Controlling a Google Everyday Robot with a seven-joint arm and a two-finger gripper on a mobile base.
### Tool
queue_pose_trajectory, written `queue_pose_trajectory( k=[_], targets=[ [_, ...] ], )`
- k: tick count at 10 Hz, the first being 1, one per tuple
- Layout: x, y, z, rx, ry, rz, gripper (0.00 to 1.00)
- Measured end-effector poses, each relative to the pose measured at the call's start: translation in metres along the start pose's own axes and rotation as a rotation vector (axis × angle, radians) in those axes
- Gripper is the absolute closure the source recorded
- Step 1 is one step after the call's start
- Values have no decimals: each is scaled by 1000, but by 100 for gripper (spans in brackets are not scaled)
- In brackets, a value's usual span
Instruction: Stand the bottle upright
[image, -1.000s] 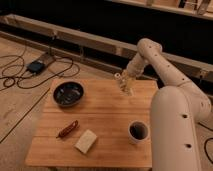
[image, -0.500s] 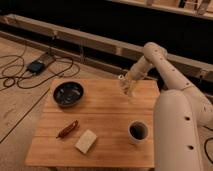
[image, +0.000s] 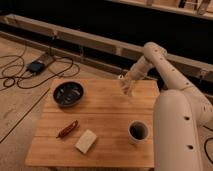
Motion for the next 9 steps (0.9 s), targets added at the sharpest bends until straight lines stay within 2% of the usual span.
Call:
queue_pose_trajectory(
  k=[4, 6, 9],
  targets=[
    [-8, 5, 2, -6, -172, 56, 91],
    [0, 6, 4, 1, -220, 75, 91],
    [10, 3, 6, 32, -290, 90, 91]
  ],
)
